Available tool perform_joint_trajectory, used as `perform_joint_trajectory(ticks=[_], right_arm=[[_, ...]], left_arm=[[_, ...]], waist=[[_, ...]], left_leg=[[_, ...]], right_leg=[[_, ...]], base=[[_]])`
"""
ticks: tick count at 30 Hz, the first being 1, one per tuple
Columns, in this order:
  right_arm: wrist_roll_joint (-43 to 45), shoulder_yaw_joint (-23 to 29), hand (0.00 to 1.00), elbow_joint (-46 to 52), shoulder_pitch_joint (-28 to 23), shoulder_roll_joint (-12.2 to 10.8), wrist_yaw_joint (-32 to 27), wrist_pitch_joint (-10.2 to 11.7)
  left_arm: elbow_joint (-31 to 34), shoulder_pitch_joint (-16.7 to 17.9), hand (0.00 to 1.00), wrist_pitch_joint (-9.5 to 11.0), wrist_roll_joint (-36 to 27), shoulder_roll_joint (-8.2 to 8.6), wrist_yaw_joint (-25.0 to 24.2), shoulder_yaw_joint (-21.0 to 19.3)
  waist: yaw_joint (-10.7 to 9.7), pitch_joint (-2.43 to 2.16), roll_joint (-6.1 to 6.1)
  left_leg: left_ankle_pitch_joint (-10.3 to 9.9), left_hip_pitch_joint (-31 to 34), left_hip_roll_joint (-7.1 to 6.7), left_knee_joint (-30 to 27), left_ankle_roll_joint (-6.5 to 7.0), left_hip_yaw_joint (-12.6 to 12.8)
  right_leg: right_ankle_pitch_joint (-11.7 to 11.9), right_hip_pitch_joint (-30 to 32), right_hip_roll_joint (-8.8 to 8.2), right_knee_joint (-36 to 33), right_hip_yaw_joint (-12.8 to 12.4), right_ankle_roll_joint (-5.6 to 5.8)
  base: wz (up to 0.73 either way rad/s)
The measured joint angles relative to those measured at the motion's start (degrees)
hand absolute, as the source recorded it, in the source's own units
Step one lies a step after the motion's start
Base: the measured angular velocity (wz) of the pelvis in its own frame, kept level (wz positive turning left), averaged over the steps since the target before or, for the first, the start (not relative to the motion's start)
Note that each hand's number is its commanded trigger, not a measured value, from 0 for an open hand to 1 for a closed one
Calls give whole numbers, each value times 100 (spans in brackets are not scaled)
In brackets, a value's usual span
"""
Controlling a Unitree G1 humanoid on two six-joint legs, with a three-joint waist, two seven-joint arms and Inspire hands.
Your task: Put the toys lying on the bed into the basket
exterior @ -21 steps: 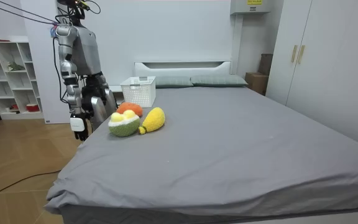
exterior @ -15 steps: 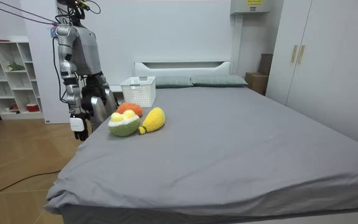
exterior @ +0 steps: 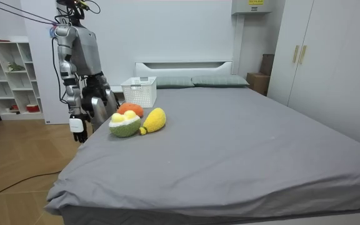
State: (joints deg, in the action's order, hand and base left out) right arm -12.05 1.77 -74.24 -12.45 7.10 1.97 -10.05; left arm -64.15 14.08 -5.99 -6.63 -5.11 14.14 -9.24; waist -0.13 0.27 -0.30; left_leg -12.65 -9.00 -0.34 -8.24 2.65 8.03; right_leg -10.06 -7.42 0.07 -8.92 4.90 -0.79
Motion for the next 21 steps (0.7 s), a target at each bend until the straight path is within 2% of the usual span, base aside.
perform_joint_trajectory(ticks=[3, 8, 13, 16, 18, 21], right_arm=[[-115, 263, 0, -66, 4, 10, -3, -21], [-667, 574, 0, -177, -22, 11, -63, -180], [-863, 1411, 0, -177, -43, 23, -181, -252], [-1181, 1827, 0, 58, -26, 102, -445, -228], [-1303, 2126, 0, 319, 27, 190, -700, -133], [-1494, 2217, 0, 632, 150, 377, -1010, 56]], left_arm=[[5, 87, 0, -72, 4, -8, -5, -156], [7, 98, 0, -146, -2, -38, -18, -228], [8, 121, 0, -238, 19, -81, -123, -665], [122, 128, 0, -235, 90, -137, -122, -898], [126, 94, 0, -212, 232, -194, -124, -1034], [127, 69, 0, -188, 251, -278, -119, -1038]], waist=[[-111, 2, -11], [-147, -1, -44], [-344, -14, -158], [-355, -11, -252], [-357, -10, -324], [-360, -14, -336]], left_leg=[[0, -56, 0, 22, 0, -2], [0, -65, 2, 27, 0, 36], [1, -55, 5, 36, 0, 44], [1, -55, 17, 55, 0, 133], [0, -56, 15, 61, 1, 155], [-1, -64, 16, 51, 3, 221]], right_leg=[[-2, -60, 0, 11, 6, 0], [-4, -32, 0, 16, -20, 2], [-4, -18, 0, 18, -17, 1], [9, 24, 6, 4, -72, -4], [14, 31, 13, 6, -101, 3], [27, 52, 21, 6, -146, 10]], base=[[0], [-4], [-1], [-13], [-4], [-8]])
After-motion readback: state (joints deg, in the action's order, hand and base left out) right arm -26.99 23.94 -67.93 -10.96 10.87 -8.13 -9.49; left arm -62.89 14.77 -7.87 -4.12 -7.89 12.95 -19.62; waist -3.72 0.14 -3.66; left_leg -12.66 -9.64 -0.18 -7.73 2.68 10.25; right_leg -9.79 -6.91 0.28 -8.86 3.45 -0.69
